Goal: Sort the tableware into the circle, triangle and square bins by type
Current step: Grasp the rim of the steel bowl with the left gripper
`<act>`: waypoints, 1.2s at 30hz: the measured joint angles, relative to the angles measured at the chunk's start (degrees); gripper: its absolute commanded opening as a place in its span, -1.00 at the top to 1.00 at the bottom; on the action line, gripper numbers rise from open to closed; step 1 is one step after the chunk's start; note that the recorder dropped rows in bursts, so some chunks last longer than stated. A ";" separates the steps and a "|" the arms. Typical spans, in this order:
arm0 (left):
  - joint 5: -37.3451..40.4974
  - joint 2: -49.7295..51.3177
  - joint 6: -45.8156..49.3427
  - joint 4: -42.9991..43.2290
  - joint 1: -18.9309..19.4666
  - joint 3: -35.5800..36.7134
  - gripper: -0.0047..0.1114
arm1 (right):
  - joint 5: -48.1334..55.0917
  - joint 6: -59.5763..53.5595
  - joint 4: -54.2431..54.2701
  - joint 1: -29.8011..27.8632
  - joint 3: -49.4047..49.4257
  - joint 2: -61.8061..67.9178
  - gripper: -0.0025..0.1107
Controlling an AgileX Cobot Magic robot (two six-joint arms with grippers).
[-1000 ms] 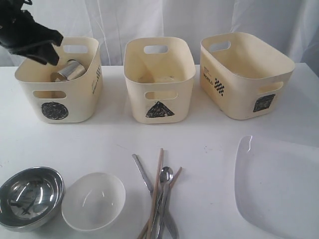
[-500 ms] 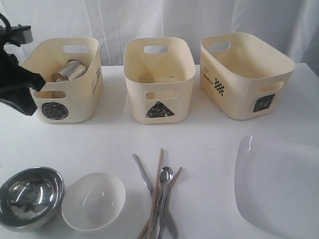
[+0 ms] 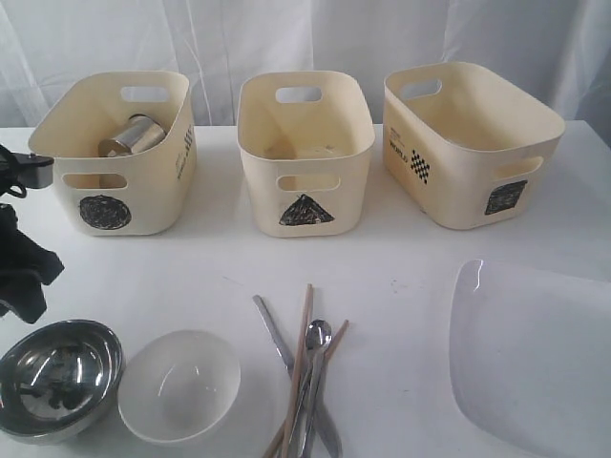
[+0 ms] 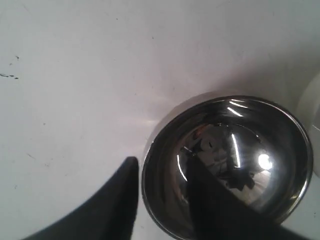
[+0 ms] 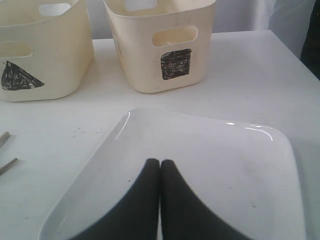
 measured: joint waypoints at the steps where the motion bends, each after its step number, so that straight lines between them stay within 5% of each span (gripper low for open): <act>1: -0.14 0.00 0.00 0.00 0.00 0.00 -0.20 | 0.00 0.00 0.00 0.00 0.00 0.00 0.96; 9: -12.07 0.00 0.22 0.87 0.00 5.77 -0.22 | 0.00 0.00 0.00 0.00 0.00 0.00 0.96; 21: -18.34 -0.05 7.63 -3.17 0.00 17.16 -0.19 | 0.00 0.00 0.00 0.00 0.00 0.00 0.96; 23: -19.12 -0.05 9.12 -4.36 0.00 18.94 -0.02 | 0.00 0.00 0.00 0.00 0.00 0.00 0.96; 29: -20.28 -0.26 10.58 -6.19 0.00 20.71 0.92 | 0.00 0.00 0.00 0.00 0.00 0.00 0.96; 36: -19.36 -1.01 9.40 -5.01 0.00 20.36 0.92 | 0.00 0.00 0.00 0.00 0.00 0.00 0.96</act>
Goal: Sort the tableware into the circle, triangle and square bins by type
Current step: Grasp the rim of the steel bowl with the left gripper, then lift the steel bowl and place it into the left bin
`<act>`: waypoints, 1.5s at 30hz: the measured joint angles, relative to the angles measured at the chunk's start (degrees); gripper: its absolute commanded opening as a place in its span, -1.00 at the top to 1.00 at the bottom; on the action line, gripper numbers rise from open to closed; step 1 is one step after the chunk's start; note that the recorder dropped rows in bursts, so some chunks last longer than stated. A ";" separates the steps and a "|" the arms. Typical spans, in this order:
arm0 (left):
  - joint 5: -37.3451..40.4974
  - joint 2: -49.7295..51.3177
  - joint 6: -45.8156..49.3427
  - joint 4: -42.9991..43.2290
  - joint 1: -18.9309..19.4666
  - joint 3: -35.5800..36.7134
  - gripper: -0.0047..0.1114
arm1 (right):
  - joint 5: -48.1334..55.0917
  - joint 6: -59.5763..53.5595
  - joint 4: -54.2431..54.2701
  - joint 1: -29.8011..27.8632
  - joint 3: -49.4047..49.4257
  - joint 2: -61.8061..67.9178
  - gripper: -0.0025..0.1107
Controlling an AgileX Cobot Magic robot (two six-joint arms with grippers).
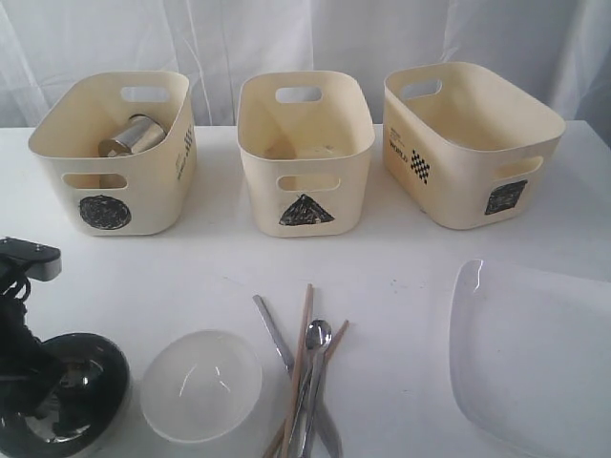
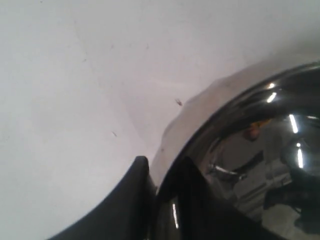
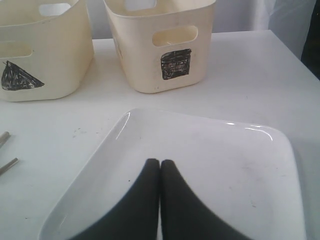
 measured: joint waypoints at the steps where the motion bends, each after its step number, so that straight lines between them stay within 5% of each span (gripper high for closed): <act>1: 0.76 -0.32 -1.21 1.23 0.00 -0.27 0.92 | 0.00 0.00 0.00 0.00 0.00 0.00 0.96; 9: 9.50 -11.20 -8.26 12.20 0.00 -9.86 0.92 | 0.00 0.00 0.00 0.00 0.00 0.00 0.96; 13: 7.43 -19.20 -8.71 14.32 0.00 -17.43 0.92 | 0.00 0.00 0.00 0.00 0.00 0.00 0.96; 16: -5.16 -23.99 -10.85 15.16 0.00 -20.67 0.92 | 0.00 0.00 0.00 0.00 0.00 0.00 0.96; 21: -41.03 -23.86 -15.14 15.04 0.00 -21.68 0.92 | 0.00 0.00 0.00 0.00 0.00 0.00 0.96; 31: -74.43 2.98 -10.02 11.83 0.00 -23.98 0.92 | 0.00 0.00 0.00 0.00 0.00 0.00 0.96; 38: -69.02 19.07 -8.99 11.40 0.00 -30.43 0.84 | 0.00 0.00 0.00 0.00 0.00 0.00 0.96; 45: -65.92 21.59 -8.99 11.05 0.00 -31.76 0.02 | 0.00 0.00 0.00 0.00 0.00 0.00 0.96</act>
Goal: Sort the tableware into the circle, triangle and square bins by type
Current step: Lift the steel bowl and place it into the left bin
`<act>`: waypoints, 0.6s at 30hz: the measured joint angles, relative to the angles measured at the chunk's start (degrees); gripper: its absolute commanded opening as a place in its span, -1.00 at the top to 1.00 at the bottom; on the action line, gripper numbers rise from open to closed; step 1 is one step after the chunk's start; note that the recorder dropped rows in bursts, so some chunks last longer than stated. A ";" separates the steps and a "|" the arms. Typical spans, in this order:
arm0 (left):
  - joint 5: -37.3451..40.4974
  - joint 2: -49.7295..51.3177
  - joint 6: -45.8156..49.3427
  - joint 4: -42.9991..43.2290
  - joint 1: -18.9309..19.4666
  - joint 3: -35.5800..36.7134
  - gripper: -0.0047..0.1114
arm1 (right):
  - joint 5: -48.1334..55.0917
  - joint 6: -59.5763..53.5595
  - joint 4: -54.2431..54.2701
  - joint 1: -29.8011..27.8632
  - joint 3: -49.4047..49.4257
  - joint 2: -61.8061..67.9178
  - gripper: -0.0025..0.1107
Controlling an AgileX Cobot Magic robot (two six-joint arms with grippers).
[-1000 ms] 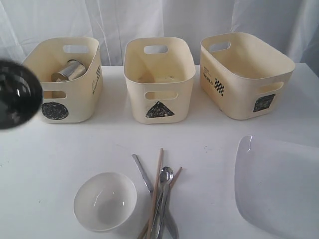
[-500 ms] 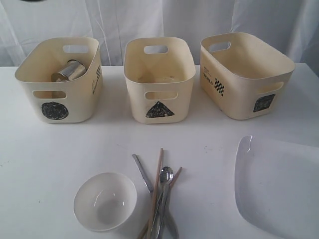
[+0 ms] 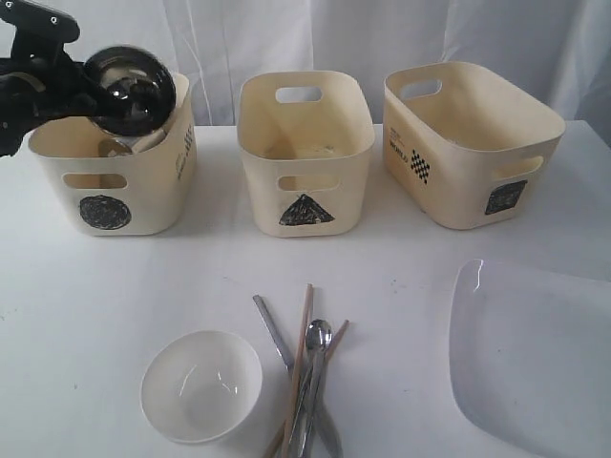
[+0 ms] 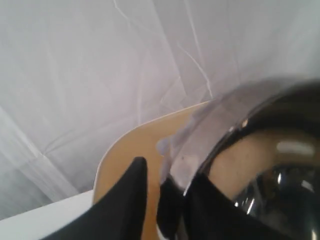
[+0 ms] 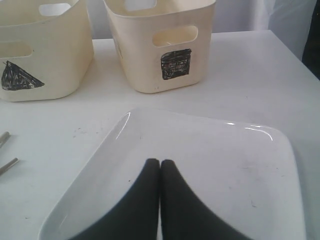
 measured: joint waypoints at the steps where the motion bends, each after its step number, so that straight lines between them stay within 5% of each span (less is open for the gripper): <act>1: -0.12 0.00 0.00 0.01 0.00 -0.15 -0.09 | 0.00 0.00 0.00 0.00 0.00 0.00 0.96; 6: 1.45 -0.22 -3.63 -0.10 0.00 -0.26 -0.38 | 0.00 0.00 0.00 0.00 0.00 0.00 0.96; 13: 13.17 -7.76 -8.62 -0.10 0.00 -0.26 -0.38 | 0.00 0.00 0.00 0.00 0.00 0.00 0.96; 15: 19.53 -11.60 -9.26 -0.10 0.00 -0.26 -0.38 | 0.00 0.00 0.00 0.00 0.00 0.00 0.96; 18: 46.72 -22.17 -17.38 -0.67 0.00 -0.51 -0.38 | 0.00 0.00 0.00 0.00 0.00 0.00 0.96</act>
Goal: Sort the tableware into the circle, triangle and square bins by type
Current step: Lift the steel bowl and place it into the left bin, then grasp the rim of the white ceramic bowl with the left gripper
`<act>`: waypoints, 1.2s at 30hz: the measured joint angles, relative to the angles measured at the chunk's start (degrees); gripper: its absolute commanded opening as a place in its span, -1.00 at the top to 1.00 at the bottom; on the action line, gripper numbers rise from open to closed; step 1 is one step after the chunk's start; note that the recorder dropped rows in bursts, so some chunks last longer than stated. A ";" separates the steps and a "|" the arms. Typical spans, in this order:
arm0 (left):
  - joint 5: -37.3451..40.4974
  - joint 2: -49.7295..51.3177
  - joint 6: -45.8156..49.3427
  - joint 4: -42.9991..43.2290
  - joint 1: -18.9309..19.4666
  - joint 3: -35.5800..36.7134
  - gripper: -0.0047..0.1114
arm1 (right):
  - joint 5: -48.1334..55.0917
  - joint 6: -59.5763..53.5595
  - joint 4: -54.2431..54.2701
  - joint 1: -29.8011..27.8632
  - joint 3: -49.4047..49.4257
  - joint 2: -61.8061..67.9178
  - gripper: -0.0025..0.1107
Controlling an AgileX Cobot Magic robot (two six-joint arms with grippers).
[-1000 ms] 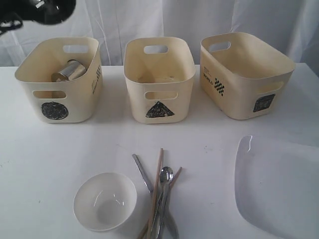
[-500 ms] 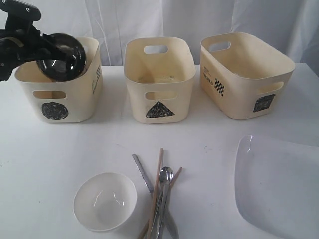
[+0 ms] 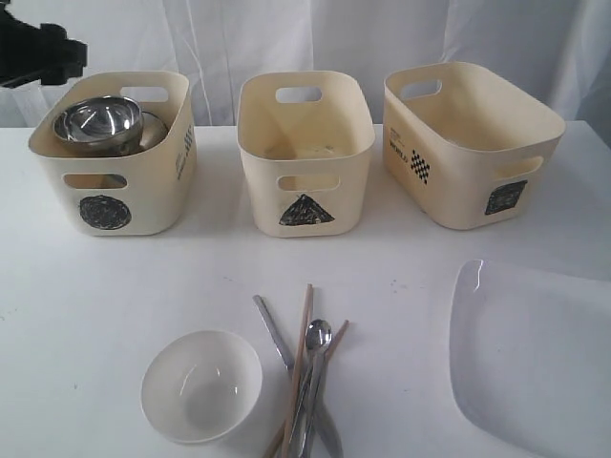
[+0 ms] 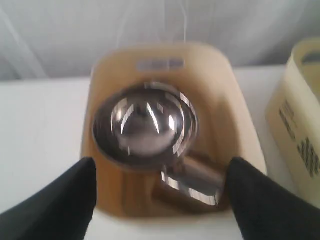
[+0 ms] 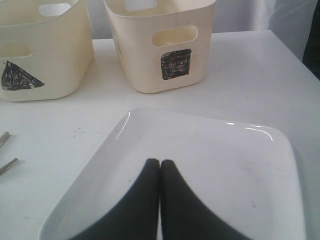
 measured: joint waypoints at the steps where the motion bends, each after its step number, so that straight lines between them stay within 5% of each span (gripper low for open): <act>1: 5.43 -1.47 -0.89 -0.90 0.00 0.00 -0.38 | 0.00 0.00 0.00 0.00 0.00 0.00 0.96; 2: 18.36 -2.96 -1.02 -2.52 0.00 0.00 -0.38 | 0.00 0.00 0.00 0.00 0.00 0.00 0.96; 4: 30.77 -3.12 2.68 -6.64 0.00 1.85 -0.38 | 0.00 0.00 0.00 0.00 0.00 0.00 0.96; 6: 34.58 -2.36 9.55 -14.34 0.00 5.93 -0.38 | 0.00 0.00 0.00 0.00 0.00 0.00 0.96; 11: 33.38 1.50 32.99 -42.43 0.00 19.32 -0.38 | 0.00 0.00 0.00 0.00 0.00 0.00 0.96; 15: 26.11 5.39 42.18 -52.04 0.00 27.94 -0.38 | 0.00 0.00 0.00 0.00 0.00 0.00 0.96; 30: 23.66 8.65 59.87 -67.17 0.00 32.61 -0.38 | 0.00 0.00 0.00 0.00 0.00 0.00 0.96; 36: 18.89 9.90 61.75 -66.52 -4.90 32.61 -0.38 | 0.00 0.00 0.00 0.00 0.00 0.00 0.96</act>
